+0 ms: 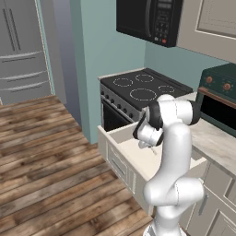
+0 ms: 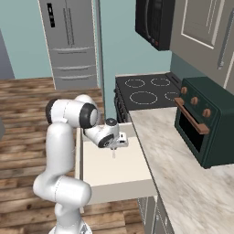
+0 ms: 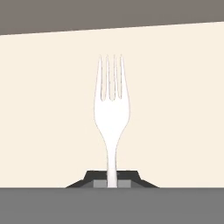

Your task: Pick up the metallic utensils from the counter and place them in the open drawer. Make sure not to pick up any wooden utensils.

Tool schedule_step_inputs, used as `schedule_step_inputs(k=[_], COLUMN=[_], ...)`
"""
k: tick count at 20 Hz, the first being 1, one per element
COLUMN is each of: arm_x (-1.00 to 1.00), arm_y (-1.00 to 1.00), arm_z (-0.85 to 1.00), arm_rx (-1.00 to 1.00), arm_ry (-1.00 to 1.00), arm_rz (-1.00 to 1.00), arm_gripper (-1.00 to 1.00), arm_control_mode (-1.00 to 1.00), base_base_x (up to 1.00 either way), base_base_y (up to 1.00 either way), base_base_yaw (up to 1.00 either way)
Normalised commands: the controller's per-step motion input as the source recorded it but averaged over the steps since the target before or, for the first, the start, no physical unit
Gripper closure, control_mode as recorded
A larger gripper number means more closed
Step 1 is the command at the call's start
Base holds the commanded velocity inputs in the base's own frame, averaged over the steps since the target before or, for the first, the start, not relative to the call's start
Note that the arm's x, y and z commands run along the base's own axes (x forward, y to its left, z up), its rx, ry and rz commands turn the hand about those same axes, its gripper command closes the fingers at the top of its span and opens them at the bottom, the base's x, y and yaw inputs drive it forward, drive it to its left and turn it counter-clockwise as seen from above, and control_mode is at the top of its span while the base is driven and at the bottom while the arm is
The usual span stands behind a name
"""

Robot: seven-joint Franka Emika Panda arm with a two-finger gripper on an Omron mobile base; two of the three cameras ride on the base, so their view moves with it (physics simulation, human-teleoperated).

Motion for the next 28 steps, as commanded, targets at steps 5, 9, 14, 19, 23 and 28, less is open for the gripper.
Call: schedule_step_inputs(k=[5,9,14,19,23,28], arm_x=[0.0,0.0,0.0,-0.09,-0.43,-0.69], arm_y=[0.0,0.0,0.0,0.0,0.21,0.33], arm_z=[0.0,0.0,0.1,0.36,0.9,1.0], arm_rx=[0.0,0.0,-0.01,-0.05,-0.03,0.0], arm_ry=[0.0,0.0,0.02,0.03,0.0,0.0], arm_rz=[0.0,0.0,0.0,0.0,0.02,0.05], arm_gripper=[1.0,-1.0,-1.0,-1.0,-1.0,-1.0], arm_control_mode=[-1.0,-1.0,-1.0,-1.0,-1.0,-1.0], base_base_x=[0.0,0.0,0.0,0.0,0.0,0.0], base_base_y=[0.0,0.0,0.0,0.0,0.0,0.0], base_base_yaw=[0.0,0.0,0.0,0.0,0.0,0.0])
